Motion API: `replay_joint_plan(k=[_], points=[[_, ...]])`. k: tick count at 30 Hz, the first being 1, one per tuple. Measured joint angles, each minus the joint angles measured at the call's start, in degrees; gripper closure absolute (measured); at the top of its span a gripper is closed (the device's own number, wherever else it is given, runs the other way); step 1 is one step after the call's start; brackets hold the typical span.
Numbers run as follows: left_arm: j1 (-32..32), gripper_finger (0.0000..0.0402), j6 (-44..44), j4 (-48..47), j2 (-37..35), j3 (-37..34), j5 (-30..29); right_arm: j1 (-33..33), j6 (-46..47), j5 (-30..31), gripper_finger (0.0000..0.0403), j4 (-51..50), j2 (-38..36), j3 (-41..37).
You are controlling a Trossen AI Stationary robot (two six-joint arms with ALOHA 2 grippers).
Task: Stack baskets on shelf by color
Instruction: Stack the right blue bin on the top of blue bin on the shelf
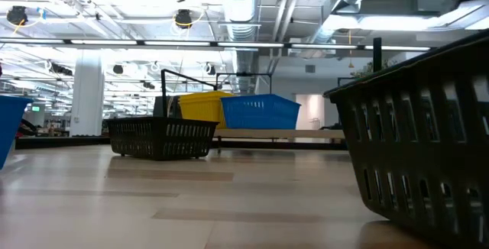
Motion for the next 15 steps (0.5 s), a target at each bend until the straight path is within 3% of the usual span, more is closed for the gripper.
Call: replay_joint_plan(k=[5,7,15], points=[[0.0,0.0164,0.25,-0.57,-0.04,0.0,0.89,-12.14,-15.32,0.77,0.0396,-9.48,2.0,11.48],[-0.02,0.0164,0.6,-0.85,-0.05,0.0,1.04,-17.29,-22.06,-1.5,0.0395,-14.39,3.56,14.05],[-0.02,0.0164,0.71,-3.17,-0.02,0.0,1.04,-32.47,-47.73,-11.86,0.0386,-19.05,9.07,15.27]])
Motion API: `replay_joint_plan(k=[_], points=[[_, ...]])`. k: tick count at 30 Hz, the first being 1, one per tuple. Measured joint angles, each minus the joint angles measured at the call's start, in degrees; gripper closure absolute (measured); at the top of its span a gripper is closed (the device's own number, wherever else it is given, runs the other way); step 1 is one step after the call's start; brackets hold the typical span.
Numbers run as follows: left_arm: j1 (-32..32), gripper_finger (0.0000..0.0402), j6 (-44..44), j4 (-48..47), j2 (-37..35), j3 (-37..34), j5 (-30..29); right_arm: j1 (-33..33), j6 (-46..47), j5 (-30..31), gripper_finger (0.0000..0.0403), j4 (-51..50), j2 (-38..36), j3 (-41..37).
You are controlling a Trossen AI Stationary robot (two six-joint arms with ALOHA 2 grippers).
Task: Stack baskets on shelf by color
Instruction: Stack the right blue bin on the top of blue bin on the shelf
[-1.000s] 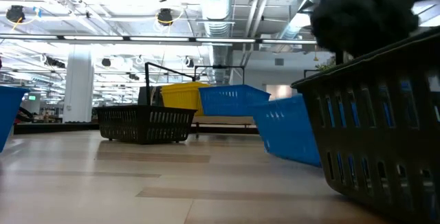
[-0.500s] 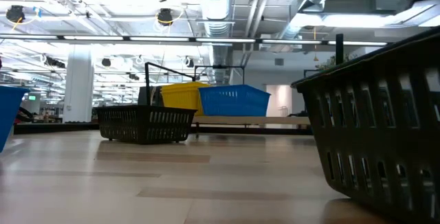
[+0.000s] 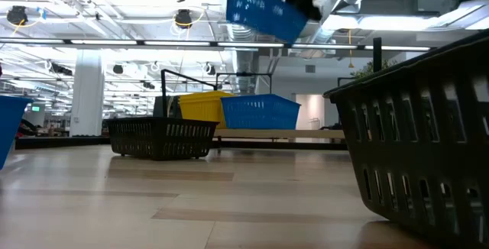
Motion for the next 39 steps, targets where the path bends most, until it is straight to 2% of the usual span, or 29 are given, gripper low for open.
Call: replay_joint_plan(k=[5,12,20,27,39], points=[[0.0,0.0164,-0.02,-1.23,-0.02,0.0,-0.04,-3.67,-7.12,-5.98,0.0394,0.17,4.95,-0.06],[0.0,0.0164,-0.09,-2.55,-0.02,0.0,-0.5,-4.61,-12.28,-9.76,0.0371,0.33,11.03,-0.06],[0.0,0.0164,-0.11,-2.55,-0.02,0.0,-0.59,-5.94,-15.52,-9.84,0.039,0.58,16.09,-0.04],[0.0,0.0164,-0.63,-2.53,-0.02,0.0,-0.59,-7.95,-15.25,-9.78,0.0368,0.61,16.11,0.01],[0.0,0.0164,-0.66,-2.51,-0.02,0.0,-1.29,-7.59,-12.26,-8.64,0.0381,-0.62,16.11,-2.32]])
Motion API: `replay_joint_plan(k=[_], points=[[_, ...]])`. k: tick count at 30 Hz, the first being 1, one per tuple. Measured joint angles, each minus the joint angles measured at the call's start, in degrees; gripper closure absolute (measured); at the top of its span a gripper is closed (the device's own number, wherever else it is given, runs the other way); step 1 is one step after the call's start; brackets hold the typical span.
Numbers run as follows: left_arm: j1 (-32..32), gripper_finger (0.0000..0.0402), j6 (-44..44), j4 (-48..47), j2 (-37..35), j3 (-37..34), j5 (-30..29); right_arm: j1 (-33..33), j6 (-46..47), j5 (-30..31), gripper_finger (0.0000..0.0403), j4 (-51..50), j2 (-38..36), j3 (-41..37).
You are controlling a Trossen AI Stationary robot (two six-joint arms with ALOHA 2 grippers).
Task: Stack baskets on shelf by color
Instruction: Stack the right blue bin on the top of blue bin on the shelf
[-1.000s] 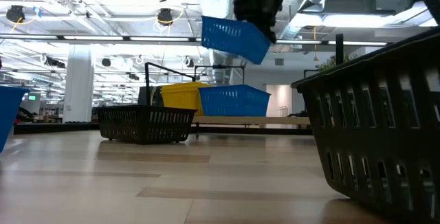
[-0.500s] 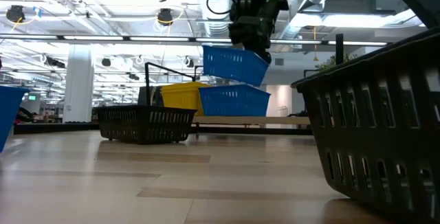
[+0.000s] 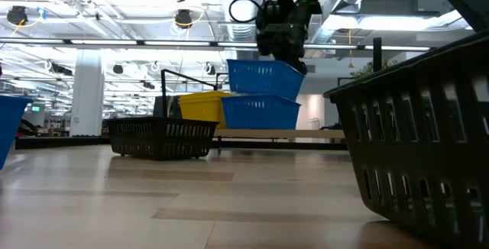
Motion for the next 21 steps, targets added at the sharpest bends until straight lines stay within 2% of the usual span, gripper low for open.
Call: replay_joint_plan(k=[8,21], points=[[0.01,0.0164,0.0,0.0,0.0,0.0,0.02,0.14,1.2,0.44,0.0358,0.22,0.02,-1.62],[0.01,0.0164,0.0,0.0,0.0,0.0,-0.26,0.12,2.64,0.5,0.0356,0.34,0.01,-1.63]])
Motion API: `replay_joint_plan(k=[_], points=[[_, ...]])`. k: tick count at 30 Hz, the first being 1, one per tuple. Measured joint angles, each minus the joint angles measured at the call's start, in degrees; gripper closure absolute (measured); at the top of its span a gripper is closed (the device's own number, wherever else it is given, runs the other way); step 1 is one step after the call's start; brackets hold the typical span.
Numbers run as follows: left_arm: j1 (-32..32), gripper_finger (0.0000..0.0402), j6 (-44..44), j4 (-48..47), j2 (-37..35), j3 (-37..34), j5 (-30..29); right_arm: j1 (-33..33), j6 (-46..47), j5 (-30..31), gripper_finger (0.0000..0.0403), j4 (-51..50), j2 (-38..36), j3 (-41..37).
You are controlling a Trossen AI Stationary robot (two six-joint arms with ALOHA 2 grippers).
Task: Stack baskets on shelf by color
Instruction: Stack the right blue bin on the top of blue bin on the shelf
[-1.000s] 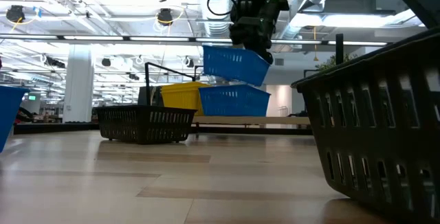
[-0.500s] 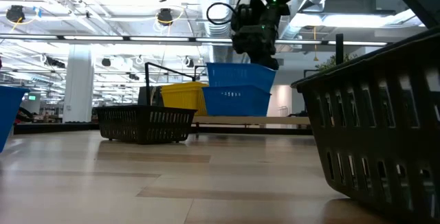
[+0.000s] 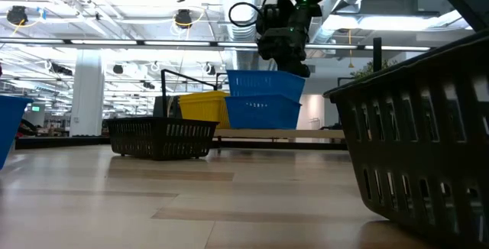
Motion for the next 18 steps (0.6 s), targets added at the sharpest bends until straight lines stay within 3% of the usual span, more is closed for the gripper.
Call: replay_joint_plan(k=[7,18], points=[[-0.01,0.0164,0.17,0.0,0.0,0.0,-0.02,-0.01,0.0,-0.03,0.035,0.0,0.0,0.0],[-0.01,0.0164,0.17,0.0,0.0,0.0,-0.02,0.2,0.02,-0.04,0.0281,0.01,-0.01,0.0]])
